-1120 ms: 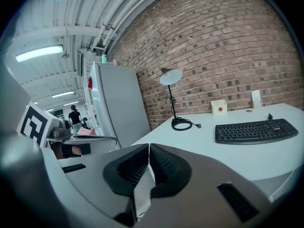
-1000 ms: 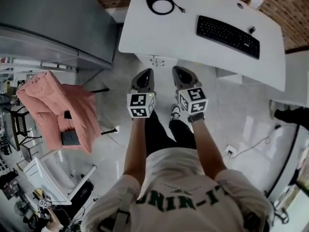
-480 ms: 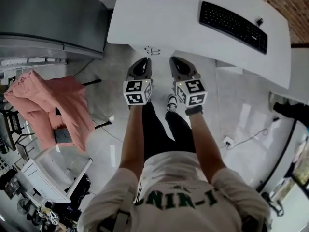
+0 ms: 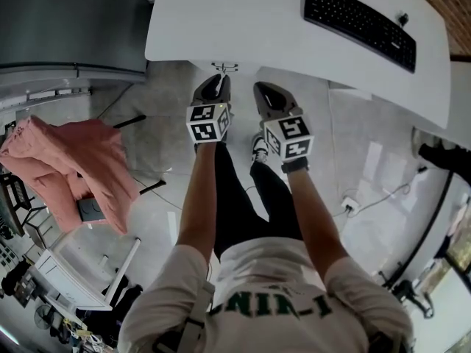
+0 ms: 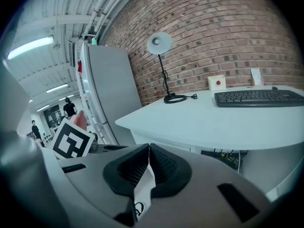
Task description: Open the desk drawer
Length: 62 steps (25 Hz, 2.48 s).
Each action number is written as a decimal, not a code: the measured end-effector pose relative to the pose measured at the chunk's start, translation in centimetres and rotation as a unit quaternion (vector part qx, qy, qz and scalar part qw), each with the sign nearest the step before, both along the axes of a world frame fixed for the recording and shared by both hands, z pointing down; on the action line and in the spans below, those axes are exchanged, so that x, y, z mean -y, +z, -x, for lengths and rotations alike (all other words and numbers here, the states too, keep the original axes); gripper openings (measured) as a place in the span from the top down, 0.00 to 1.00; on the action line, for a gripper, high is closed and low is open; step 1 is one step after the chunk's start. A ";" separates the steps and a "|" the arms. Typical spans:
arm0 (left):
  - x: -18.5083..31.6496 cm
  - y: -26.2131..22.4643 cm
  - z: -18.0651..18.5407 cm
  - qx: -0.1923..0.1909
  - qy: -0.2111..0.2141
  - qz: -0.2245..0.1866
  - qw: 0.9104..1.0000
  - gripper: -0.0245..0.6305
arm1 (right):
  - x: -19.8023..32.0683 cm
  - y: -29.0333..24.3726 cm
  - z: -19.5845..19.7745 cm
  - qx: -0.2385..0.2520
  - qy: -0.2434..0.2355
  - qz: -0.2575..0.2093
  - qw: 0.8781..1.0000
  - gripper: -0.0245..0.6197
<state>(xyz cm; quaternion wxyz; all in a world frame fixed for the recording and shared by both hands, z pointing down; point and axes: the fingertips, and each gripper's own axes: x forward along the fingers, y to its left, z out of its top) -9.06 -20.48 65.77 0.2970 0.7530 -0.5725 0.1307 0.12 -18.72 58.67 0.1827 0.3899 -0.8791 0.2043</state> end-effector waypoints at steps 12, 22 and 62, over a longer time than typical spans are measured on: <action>2.2 7.3 0.5 -0.080 -0.058 0.060 0.993 0.81 | 0.0 3.9 0.8 0.017 0.014 0.027 0.999 0.95; 5.0 11.6 0.4 -0.205 -0.126 0.090 0.966 0.75 | 2.1 5.5 0.7 0.018 0.023 0.030 0.999 0.95; 8.8 11.8 0.7 -0.571 -0.249 -0.003 0.782 0.94 | 1.2 7.4 -2.6 0.032 0.074 0.061 0.995 0.95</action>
